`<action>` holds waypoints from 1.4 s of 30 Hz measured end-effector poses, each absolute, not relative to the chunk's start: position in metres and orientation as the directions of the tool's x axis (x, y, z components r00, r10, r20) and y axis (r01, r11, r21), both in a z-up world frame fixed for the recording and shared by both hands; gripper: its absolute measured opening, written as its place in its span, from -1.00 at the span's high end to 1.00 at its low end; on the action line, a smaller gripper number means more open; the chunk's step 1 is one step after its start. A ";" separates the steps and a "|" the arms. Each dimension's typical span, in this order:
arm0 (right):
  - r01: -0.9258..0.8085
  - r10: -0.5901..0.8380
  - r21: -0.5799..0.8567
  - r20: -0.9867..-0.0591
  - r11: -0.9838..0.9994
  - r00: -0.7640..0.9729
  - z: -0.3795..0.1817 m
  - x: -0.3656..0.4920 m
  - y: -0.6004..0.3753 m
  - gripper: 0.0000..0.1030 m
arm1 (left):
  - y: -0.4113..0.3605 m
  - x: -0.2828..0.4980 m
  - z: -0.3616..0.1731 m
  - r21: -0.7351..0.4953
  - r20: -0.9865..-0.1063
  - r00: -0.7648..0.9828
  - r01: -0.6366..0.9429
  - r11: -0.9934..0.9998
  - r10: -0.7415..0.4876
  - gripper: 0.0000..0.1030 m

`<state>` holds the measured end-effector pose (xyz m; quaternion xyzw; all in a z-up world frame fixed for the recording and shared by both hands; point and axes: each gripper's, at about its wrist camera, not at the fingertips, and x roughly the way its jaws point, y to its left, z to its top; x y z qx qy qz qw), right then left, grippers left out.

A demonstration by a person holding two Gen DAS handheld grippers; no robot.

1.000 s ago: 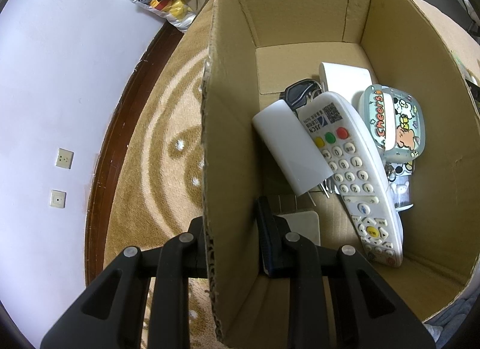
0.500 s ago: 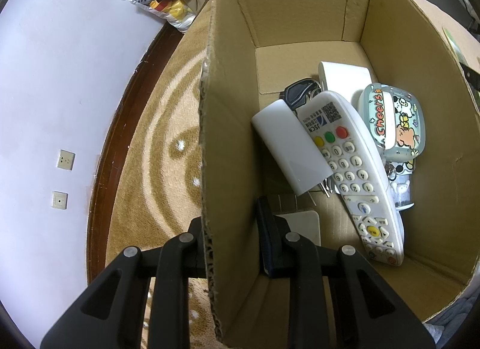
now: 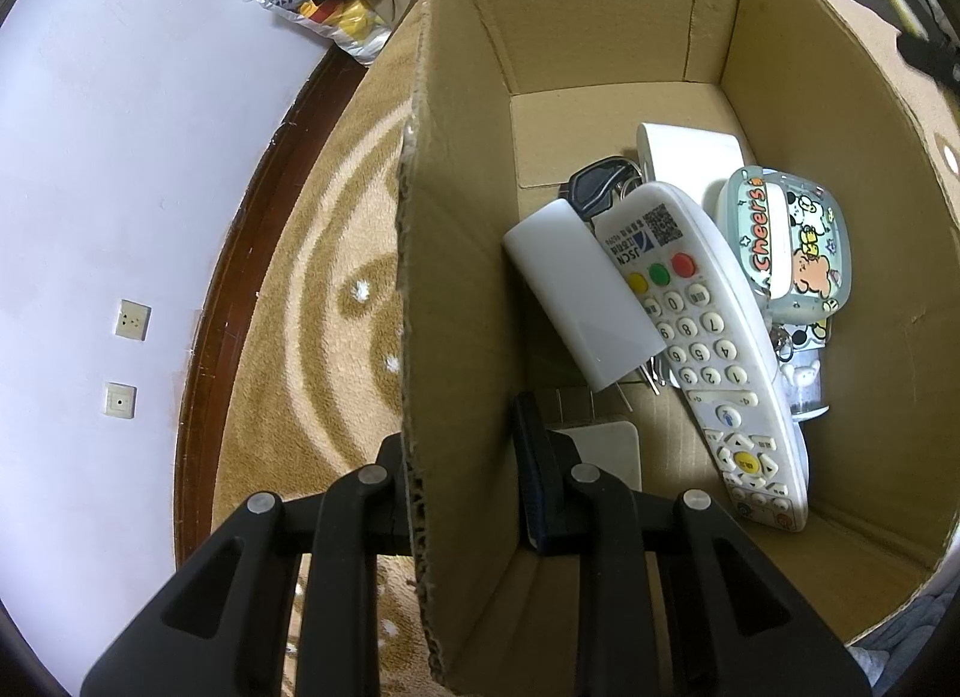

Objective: Organize rigid objects
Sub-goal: 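Carry the green Pochacco board into the cardboard box and release it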

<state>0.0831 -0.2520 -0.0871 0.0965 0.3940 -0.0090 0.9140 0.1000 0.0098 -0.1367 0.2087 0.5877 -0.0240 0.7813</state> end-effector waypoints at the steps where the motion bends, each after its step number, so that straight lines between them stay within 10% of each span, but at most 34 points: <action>1: 0.079 0.069 0.172 -0.714 0.982 0.697 -0.082 0.082 -0.247 -0.21 | 0.010 0.100 -0.137 0.297 -0.929 0.308 0.282 0.912 0.208 0.53; 42: -0.151 0.289 0.253 -0.710 0.956 0.642 -0.073 0.064 -0.149 -0.23 | 0.021 0.101 -0.126 0.251 -0.934 0.317 0.257 0.933 0.163 0.53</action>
